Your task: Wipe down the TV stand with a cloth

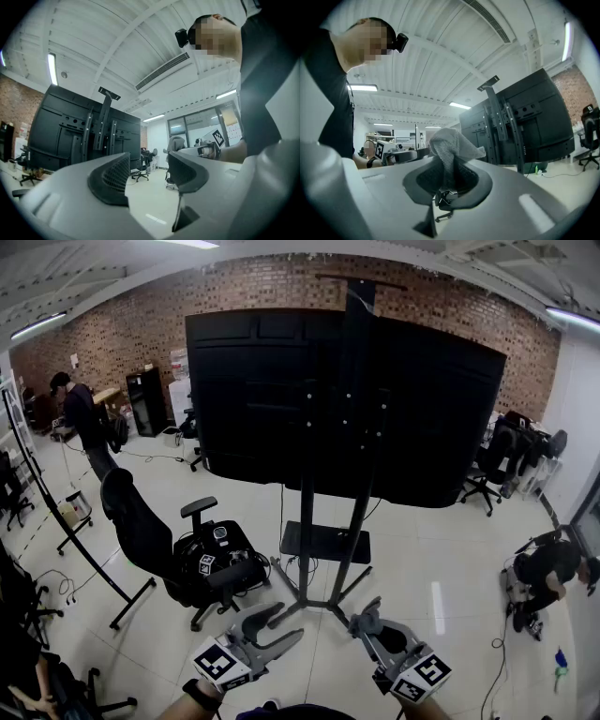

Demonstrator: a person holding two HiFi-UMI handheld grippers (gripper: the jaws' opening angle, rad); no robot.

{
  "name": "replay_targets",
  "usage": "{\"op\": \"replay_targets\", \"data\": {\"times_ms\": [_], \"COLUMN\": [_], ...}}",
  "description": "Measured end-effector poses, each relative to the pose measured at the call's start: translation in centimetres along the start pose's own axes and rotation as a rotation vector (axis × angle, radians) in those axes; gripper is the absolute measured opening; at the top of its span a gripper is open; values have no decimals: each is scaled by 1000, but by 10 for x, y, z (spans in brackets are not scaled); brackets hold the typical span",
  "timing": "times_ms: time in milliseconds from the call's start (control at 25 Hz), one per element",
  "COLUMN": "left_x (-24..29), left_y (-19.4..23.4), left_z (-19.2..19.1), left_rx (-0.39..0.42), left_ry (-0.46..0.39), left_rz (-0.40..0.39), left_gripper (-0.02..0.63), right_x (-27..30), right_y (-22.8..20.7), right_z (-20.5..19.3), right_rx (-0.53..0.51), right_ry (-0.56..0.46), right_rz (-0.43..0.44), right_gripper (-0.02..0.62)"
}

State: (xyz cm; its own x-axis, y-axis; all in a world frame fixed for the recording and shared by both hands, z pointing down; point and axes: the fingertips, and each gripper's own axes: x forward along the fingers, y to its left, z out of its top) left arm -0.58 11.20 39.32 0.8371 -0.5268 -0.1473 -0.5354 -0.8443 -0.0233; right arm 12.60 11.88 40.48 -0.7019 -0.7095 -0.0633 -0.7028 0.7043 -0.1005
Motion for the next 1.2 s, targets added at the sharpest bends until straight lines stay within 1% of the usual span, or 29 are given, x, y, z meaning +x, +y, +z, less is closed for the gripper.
{"op": "replay_targets", "data": {"times_ms": [120,200,320,400,560,680,800,1040,1120,1200], "left_x": [5,7,13,18,36,54,72,104,112,121], "left_y": [0,2,10,18,48,72,99,168,187,200], "left_z": [7,11,20,26,41,54,67,105,114,120], "left_rx": [6,3,18,20,59,101,142,221,246,282], "left_ry": [-14,-12,-18,-21,-27,-51,-67,-128,-139,-142], "left_rz": [0,5,2,0,-16,-44,-88,-162,-186,-208], "left_gripper": [282,290,296,296,299,302,305,307,307,307], "right_x": [-4,-3,8,19,58,94,134,213,235,254], "right_y": [-11,-16,-28,-39,-62,-84,-105,-140,-149,-159], "right_z": [13,25,51,74,130,170,207,286,310,336], "right_rx": [-58,-75,-112,-170,-328,-422,-492,-638,-712,-815], "right_ry": [15,13,1,-8,-39,-62,-81,-169,-192,-202], "right_rz": [17,40,67,69,72,48,18,-48,-79,-121], "right_gripper": [32,32,32,32,32,32,32,32,32,32]}}
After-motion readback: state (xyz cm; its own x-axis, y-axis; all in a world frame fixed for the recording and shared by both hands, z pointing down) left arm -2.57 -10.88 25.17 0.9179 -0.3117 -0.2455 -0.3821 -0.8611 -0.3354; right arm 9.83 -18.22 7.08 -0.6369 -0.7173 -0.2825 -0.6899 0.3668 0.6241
